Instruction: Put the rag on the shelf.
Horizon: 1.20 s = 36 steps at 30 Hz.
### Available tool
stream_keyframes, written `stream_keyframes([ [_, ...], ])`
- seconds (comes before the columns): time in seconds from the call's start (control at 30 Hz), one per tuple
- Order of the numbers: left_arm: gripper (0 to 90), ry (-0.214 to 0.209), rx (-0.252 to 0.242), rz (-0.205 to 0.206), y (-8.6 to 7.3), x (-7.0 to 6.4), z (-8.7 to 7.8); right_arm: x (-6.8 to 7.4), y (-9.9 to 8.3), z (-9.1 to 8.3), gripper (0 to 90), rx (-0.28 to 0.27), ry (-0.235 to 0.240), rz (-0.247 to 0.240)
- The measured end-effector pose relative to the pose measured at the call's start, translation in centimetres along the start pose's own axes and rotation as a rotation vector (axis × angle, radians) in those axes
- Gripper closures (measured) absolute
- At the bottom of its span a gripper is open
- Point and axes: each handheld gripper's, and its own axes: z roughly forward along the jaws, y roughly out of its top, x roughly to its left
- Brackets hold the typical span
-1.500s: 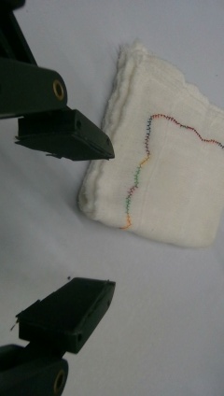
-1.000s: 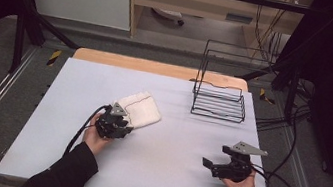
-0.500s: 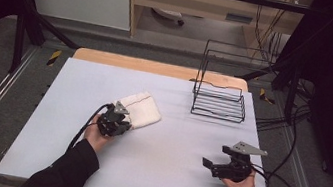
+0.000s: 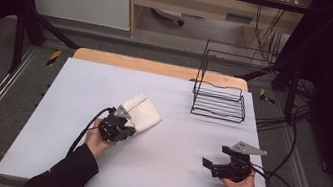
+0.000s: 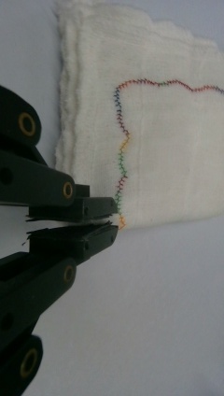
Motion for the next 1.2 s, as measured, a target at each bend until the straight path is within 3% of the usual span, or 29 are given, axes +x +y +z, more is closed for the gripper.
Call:
stream_keyframes([
  [0.53, 85.0, -0.132, -0.005, 0.006, -0.2, -5.0, 0.5, 0.0, 0.0, 0.0, 0.5, -0.003, 0.0, -0.003],
  [0.7, 84.6, -0.125, 0.007, 0.029, -0.4, -6.2, 1.0, 0.0, 0.0, 0.0, 0.5, 0.0, 0.0, -0.003],
  [0.83, 81.1, -0.153, 0.013, 0.002, -0.6, -5.7, 1.1, 0.0, 0.0, 0.0, 0.5, 0.001, 0.0, -0.005],
  [0.87, 73.8, -0.166, 0.01, -0.011, -0.6, -5.5, 0.9, 0.0, 0.0, 0.0, 0.5, 0.0, 0.0, -0.006],
  [0.9, 73.8, -0.168, 0.008, -0.017, -0.6, -5.2, 0.6, 0.0, 0.0, 0.0, 0.5, 0.0, 0.0, -0.006],
  [0.97, 64.8, -0.153, -0.009, -0.014, -0.5, -4.5, -0.3, 0.0, 0.0, 0.0, 0.5, -0.001, -0.001, -0.004],
  [1.07, 52.4, -0.102, -0.04, -0.01, -0.7, -3.2, -1.7, 0.0, 0.0, 0.0, 0.5, 0.0, -0.001, -0.003],
  [1.2, 45.7, 0.013, -0.035, -0.015, -1.4, -0.8, -2.6, 0.1, 0.0, 0.1, 0.5, 0.005, -0.004, -0.003],
])
